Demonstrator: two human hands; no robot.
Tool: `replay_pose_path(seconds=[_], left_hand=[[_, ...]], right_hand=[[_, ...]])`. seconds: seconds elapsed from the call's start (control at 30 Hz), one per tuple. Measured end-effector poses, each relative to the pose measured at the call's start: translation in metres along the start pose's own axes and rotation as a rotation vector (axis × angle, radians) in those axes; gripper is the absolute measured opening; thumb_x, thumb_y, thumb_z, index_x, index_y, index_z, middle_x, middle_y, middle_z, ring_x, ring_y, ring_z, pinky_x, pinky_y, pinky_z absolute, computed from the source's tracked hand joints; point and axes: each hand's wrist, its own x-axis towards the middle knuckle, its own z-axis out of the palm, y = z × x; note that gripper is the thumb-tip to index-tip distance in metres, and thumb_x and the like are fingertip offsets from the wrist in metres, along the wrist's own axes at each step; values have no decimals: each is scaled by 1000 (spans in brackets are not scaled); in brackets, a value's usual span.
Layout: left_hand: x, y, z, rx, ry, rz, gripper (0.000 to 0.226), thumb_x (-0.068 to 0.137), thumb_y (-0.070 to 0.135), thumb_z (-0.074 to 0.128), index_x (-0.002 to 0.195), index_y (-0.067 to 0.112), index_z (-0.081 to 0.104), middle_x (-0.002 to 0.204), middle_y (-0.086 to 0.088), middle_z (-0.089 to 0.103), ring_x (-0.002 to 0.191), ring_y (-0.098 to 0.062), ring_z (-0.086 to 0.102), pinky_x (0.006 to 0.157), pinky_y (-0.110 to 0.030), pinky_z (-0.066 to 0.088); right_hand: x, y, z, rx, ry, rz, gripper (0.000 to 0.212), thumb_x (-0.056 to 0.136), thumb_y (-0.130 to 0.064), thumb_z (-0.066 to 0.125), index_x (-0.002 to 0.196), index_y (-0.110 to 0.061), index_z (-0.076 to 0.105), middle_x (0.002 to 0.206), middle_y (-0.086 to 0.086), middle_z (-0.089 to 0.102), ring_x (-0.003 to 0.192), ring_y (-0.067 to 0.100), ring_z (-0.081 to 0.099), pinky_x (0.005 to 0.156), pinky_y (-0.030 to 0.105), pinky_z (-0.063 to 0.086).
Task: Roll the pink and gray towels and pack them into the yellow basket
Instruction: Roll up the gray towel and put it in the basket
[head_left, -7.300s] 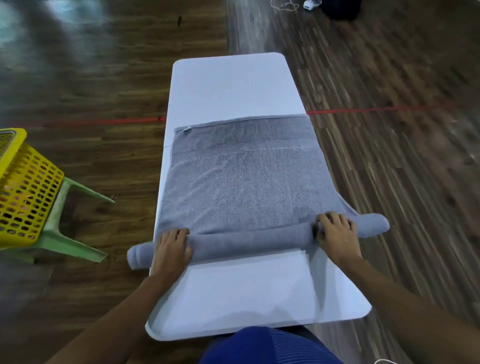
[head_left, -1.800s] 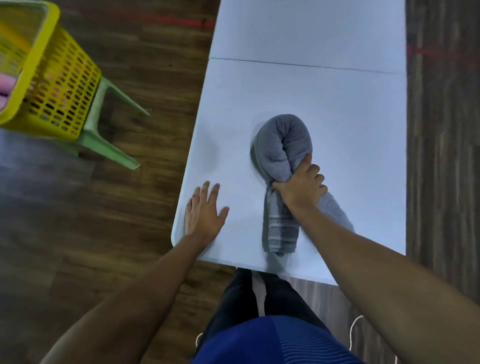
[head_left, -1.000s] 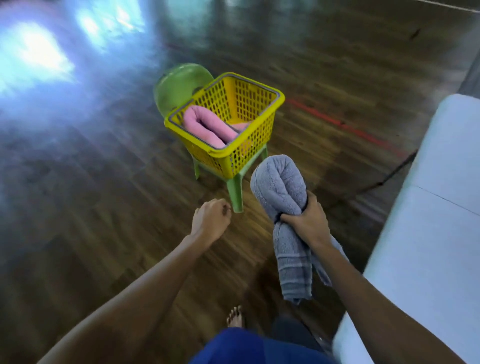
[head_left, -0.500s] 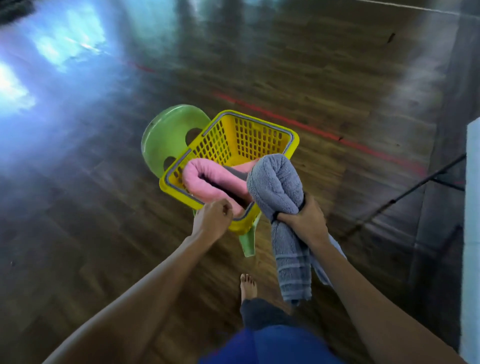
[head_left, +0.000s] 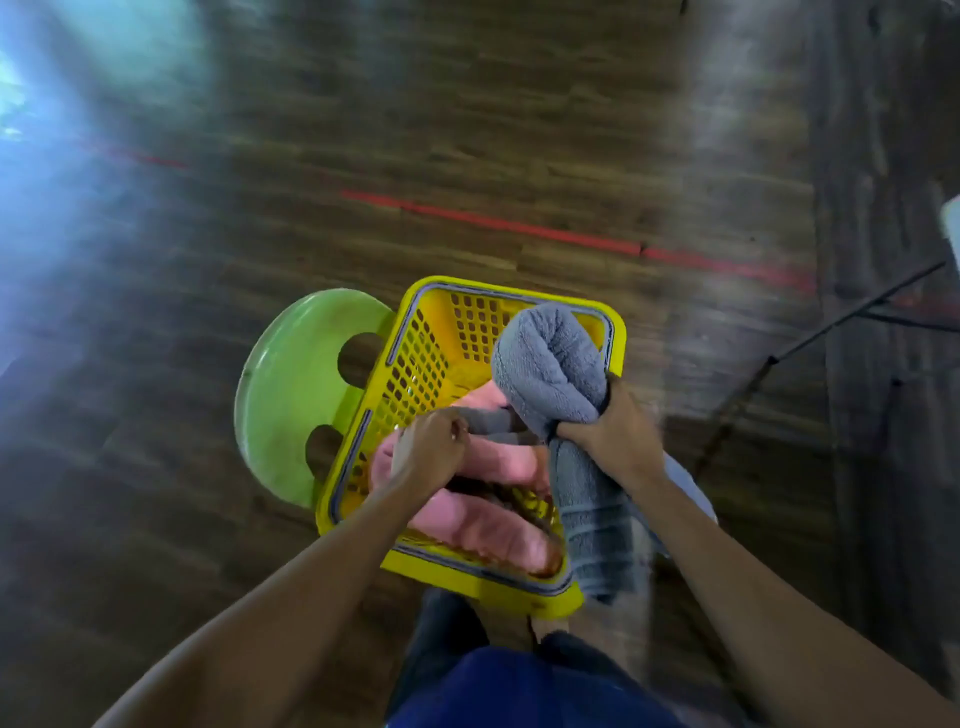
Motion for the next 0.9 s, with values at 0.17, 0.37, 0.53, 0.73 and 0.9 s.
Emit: replay_pose_path(seconds=[0.17,0.37,0.53,0.73,0.9], left_hand=[[58,-34,0,20,-155,63,19,86,19,54,90,22,72,101,-6,71,94,-31,65,75,-39,53],[130,-57,41,160,-300,131,28,83,19,45,90,7,69,98,-21,68,90,-40,64,69,-40,50],[191,-86,108,267,-455,142,54,82,34,33,112,0,62,116,-24,60,109,-40,55,92,-45,44],[251,-97,163,122,-544,4,73,86,41,66,145,9,37,153,-14,32,138,-31,32,113,-40,29],[262,-92,186,134,-671,57,86,75,75,59,145,28,43,155,1,31,142,-22,29,112,-29,23]], right_hand=[[32,-34,34,-74,52,74,92,56,-44,79,135,-23,38,127,9,55,112,35,54,88,44,48],[87,-39,67,-178,14,36,96,56,-43,80,140,-22,37,129,10,54,116,35,52,93,44,46],[142,-22,104,-276,-79,-69,102,52,-51,73,143,-23,37,131,9,54,121,33,49,98,46,43],[194,2,121,-308,-131,-150,101,61,-47,80,147,-24,32,141,6,48,127,30,45,102,44,40],[215,15,117,-254,-174,-181,97,61,-46,79,145,-26,36,141,6,49,127,28,46,103,39,38]])
